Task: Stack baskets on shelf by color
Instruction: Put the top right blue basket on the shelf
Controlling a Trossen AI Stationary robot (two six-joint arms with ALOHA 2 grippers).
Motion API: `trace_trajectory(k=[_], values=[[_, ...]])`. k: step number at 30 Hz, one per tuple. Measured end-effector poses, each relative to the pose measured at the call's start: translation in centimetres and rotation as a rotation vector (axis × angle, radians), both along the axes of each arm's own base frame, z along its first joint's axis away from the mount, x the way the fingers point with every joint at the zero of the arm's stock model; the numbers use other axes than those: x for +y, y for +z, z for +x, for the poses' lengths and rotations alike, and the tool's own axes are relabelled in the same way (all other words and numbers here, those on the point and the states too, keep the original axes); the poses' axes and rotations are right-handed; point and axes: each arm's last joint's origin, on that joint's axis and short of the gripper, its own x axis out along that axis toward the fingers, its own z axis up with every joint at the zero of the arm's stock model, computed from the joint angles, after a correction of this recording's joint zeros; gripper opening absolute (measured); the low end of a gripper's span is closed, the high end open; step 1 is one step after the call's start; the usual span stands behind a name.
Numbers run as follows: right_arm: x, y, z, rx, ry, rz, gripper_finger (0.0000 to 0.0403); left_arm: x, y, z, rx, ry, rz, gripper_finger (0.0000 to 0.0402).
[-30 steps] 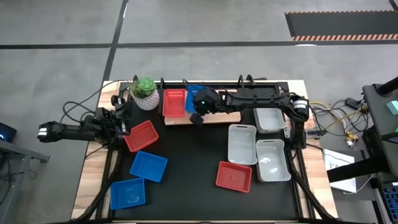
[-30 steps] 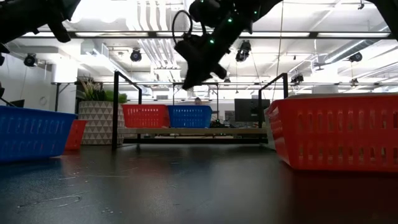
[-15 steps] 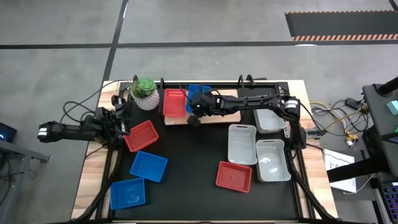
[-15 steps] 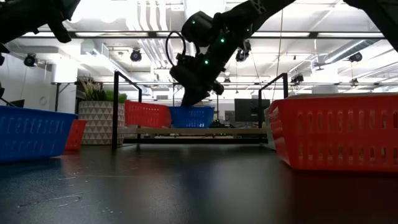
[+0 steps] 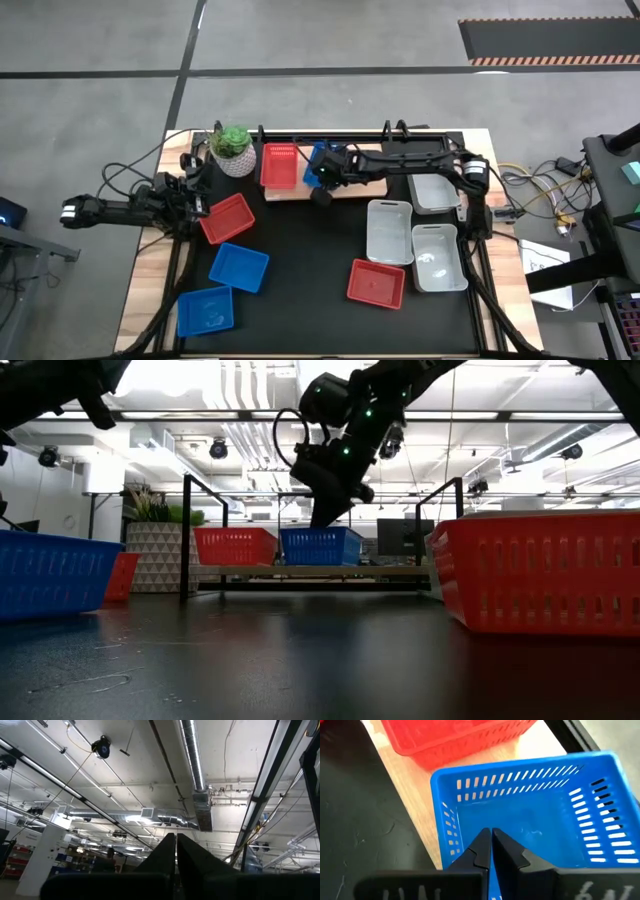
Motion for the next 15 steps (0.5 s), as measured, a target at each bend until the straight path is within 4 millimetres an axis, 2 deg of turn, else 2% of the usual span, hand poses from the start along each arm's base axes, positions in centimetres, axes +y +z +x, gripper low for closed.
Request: trace_trajectory(k=[5, 11, 15], values=[[0.1, 1.7, -0.6, 0.066, 0.015, 0.005, 0.0009, 0.0, 0.0, 0.0, 0.0, 0.0, 0.0, 0.0], [0.5, 5.0, -2.3, 0.227, 0.022, 0.038, 0.0009, 0.0, 0.0, 0.0, 0.001, 0.001, -0.001, 0.0], [-0.7, 5.8, -4.0, 0.344, -0.029, 0.081, 0.0009, 0.0, 0.0, 0.0, 0.003, 0.003, 0.001, 0.0]])
